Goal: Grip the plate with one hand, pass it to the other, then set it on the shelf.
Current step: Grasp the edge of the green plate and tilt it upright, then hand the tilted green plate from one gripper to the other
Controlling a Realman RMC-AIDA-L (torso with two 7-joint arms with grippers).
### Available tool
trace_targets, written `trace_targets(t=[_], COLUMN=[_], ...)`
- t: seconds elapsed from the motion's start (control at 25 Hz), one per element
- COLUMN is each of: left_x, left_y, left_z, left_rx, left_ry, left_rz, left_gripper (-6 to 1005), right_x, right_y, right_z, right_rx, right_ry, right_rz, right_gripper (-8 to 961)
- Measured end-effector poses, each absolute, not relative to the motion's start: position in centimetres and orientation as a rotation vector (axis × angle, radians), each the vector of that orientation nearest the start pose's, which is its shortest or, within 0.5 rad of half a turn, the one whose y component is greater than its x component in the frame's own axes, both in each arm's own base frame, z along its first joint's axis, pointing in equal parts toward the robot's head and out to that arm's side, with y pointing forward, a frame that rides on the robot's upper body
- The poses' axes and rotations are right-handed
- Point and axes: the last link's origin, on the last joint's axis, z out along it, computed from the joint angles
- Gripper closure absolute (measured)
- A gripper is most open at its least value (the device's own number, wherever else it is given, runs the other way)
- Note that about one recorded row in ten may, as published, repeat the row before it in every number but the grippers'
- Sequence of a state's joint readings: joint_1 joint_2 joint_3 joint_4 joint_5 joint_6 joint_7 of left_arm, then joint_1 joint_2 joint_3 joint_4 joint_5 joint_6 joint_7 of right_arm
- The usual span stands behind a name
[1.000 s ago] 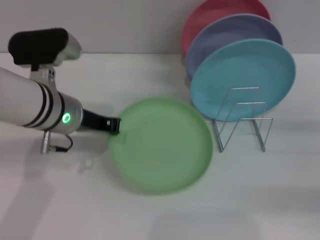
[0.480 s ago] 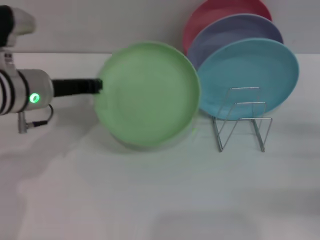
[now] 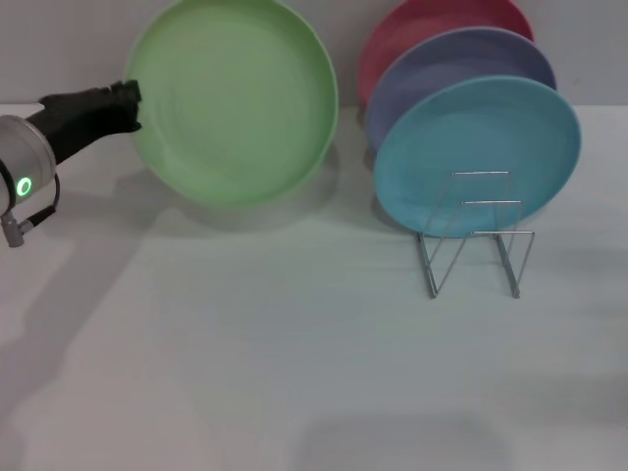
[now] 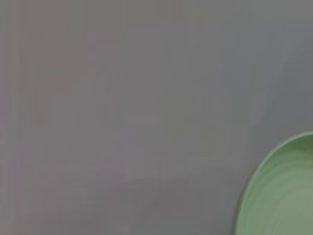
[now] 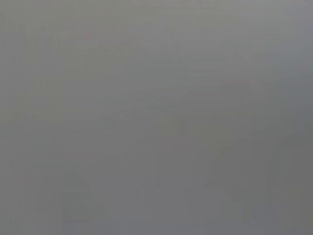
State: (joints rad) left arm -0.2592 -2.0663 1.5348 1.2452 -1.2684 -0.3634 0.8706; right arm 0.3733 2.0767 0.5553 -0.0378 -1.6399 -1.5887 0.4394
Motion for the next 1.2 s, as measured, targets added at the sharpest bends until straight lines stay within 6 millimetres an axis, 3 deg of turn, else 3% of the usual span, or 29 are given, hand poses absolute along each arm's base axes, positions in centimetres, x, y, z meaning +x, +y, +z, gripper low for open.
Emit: trace_targets(t=[0.2, 0.44, 0.76, 1.0, 1.2], left_x=[-22.4, -22.1, -20.3, -20.3, -21.8], left_y=[39.7, 40.1, 38.0, 37.0, 36.4], left_z=[2.4, 3.5, 4.2, 3.3, 1.8], left_rx=[-1.849, -1.706, -1.485, -1.483, -1.54], left_ry=[-0.78, -0.629, -0.368, -0.34, -0.422], left_rz=[-0.541, -0.487, -0.501, -0.635, -0.749], left_gripper=[965, 966, 966, 964, 963], right_x=[36.7, 36.9, 37.3, 37.4, 37.2], right_y=[27.4, 27.4, 27.5, 27.4, 27.4], right_z=[7.8, 7.7, 7.5, 7.6, 7.3], right_rx=[-1.096, -1.097, -1.1, -1.1, -1.125], right_ry=[0.485, 0.501, 0.524, 0.525, 0.522], right_rz=[0.962, 0.951, 0.934, 0.928, 0.931], right_gripper=[372, 372, 374, 375, 375])
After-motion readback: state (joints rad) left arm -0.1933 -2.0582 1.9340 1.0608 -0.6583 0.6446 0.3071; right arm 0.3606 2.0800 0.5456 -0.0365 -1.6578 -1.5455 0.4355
